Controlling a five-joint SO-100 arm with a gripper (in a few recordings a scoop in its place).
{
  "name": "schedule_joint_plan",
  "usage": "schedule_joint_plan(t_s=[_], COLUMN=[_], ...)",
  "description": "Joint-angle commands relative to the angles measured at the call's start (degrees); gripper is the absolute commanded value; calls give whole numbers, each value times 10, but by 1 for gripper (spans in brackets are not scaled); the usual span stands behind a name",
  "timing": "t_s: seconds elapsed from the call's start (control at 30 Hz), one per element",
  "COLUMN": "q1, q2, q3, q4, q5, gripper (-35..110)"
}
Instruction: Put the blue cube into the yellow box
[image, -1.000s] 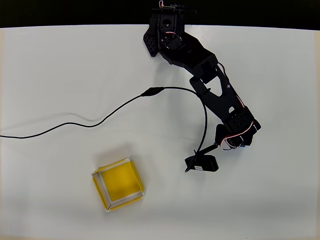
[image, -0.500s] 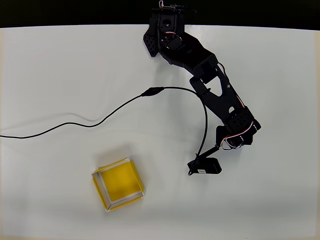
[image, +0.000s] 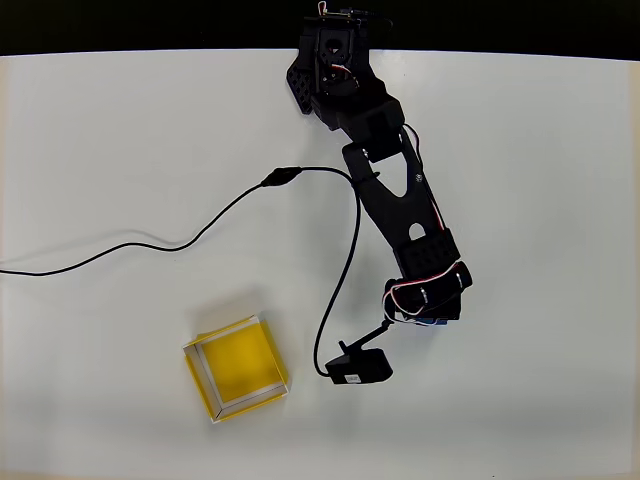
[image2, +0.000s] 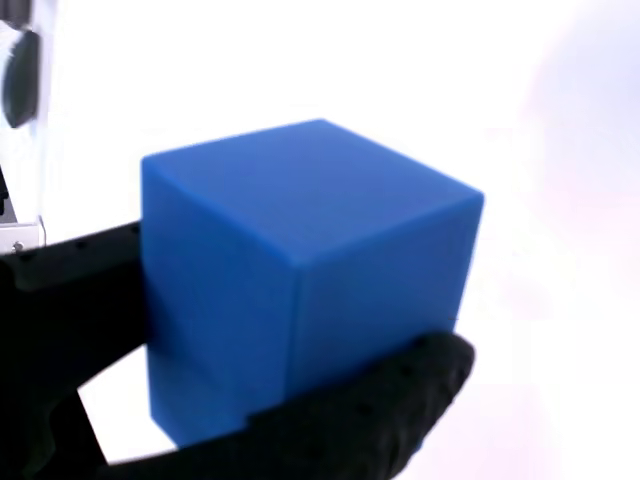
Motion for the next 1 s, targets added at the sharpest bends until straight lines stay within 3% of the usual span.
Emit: schedule_joint_plan(t_s=[0.0, 0.2, 0.4, 0.97], q1=[56, 171, 274, 413], q2=[166, 263, 294, 143], q3=[1, 52, 144, 179], q4=[1, -82, -238, -578], q5=[-58, -165, -265, -359], gripper=[16, 16, 16, 17])
